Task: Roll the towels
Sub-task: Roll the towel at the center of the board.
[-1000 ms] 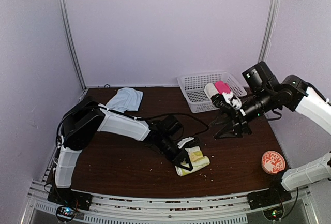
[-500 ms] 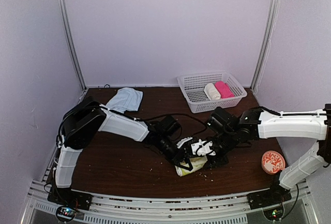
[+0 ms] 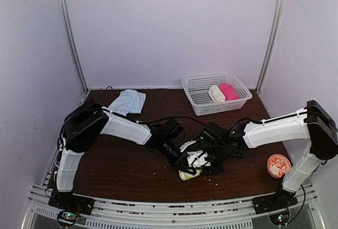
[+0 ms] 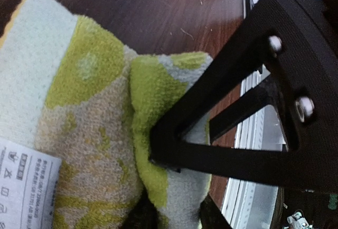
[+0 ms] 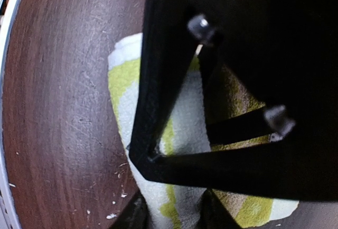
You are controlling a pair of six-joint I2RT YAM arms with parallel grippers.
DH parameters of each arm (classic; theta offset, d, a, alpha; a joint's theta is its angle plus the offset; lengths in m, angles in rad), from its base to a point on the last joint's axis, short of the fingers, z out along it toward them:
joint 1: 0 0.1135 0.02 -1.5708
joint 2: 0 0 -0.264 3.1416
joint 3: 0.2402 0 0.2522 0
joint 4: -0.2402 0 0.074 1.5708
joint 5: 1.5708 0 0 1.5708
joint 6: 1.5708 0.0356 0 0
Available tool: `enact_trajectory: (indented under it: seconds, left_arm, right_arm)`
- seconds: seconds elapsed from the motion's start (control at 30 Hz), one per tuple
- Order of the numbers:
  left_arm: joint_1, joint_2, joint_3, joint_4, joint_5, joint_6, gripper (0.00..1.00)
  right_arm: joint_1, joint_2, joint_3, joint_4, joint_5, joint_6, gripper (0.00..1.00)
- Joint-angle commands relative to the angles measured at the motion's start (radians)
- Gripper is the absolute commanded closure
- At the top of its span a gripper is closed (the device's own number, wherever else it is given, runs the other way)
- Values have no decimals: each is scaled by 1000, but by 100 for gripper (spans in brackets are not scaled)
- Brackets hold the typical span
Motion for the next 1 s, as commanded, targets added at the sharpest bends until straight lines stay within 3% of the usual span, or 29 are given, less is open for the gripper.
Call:
enact_trajectory:
  seconds: [0.0,0.23,0.47,0.67,0.73,0.8,0.97]
  left_arm:
    - [9,-38,-77,-21,-65,25,60]
    - [8,-301,-231,-20,-386,23,39]
    - [-9,-631,-449,115,-689,70,37]
    - [-182,-892,-653,358,-965,338,42]
    - [-259,-911,-667,390,-1037,437,42]
    - [-293,-874,-616,339,-1017,506,42]
    - [-355,-675,-424,169,-1000,657,42]
  right_arm:
    - [11,52,27,-65,-23,-28,78]
    - [0,126,81,-220,-154,-24,86]
    - [-83,266,222,-361,-301,36,87]
    - [-155,344,319,-442,-387,27,86]
    - [-173,377,341,-467,-409,26,86]
    - [-183,397,352,-483,-428,22,86]
    - [-190,431,370,-493,-446,28,86]
